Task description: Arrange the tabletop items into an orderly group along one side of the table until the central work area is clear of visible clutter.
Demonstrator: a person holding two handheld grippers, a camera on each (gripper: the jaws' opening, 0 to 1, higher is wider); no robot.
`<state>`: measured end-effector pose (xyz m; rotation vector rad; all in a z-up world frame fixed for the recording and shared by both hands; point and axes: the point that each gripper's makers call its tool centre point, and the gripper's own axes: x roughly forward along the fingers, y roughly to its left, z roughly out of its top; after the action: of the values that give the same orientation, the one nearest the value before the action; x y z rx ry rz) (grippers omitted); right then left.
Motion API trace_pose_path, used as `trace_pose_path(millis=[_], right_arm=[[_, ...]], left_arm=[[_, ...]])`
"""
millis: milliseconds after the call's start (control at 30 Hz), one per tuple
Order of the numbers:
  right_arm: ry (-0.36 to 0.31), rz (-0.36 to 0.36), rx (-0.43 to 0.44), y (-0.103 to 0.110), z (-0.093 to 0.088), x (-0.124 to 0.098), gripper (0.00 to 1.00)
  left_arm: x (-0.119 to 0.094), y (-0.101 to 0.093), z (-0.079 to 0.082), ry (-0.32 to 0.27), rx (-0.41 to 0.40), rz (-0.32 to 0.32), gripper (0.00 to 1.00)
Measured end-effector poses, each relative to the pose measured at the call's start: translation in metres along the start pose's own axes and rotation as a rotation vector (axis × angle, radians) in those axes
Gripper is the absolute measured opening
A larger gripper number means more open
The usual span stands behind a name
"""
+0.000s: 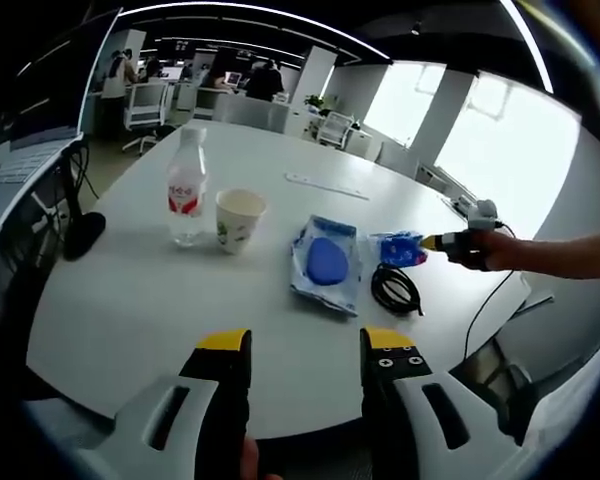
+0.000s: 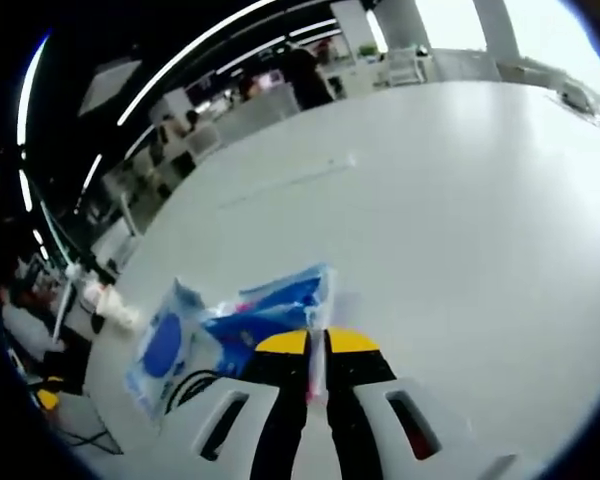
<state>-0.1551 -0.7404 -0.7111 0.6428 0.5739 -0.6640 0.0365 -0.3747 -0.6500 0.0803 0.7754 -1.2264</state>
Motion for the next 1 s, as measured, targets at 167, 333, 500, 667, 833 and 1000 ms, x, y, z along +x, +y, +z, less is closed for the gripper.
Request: trace_pose_path(millis=[167, 333, 500, 667, 833, 1000], right_arm=[[0.003, -0.005, 0.008, -0.002, -0.002, -0.001, 0.03], [0.006, -0.003, -0.006, -0.001, -0.003, -0.001, 0.03], [0.014, 0.003, -0.017, 0.002, -0.006, -0.001, 0.03], [0.019, 0.004, -0.020, 0.002, -0.009, -0.001, 0.03], [0.043, 0.015, -0.099, 0.008, -0.013, -0.004, 0.04], [0.057, 0.035, -0.152, 0.016, -0.016, -0.005, 0.05]], left_arm=[[0.002, -0.002, -0.001, 0.006, 0.002, -0.008, 0.42], [0.006, -0.009, -0.006, 0.034, 0.039, -0.037, 0.44], [0.008, -0.012, -0.010, 0.049, 0.044, -0.057, 0.44], [0.009, -0.012, -0.017, 0.074, 0.053, -0.074, 0.43], [0.010, -0.010, -0.023, 0.101, 0.074, -0.080, 0.43], [0.017, -0.008, -0.025, 0.122, 0.074, -0.088, 0.42]])
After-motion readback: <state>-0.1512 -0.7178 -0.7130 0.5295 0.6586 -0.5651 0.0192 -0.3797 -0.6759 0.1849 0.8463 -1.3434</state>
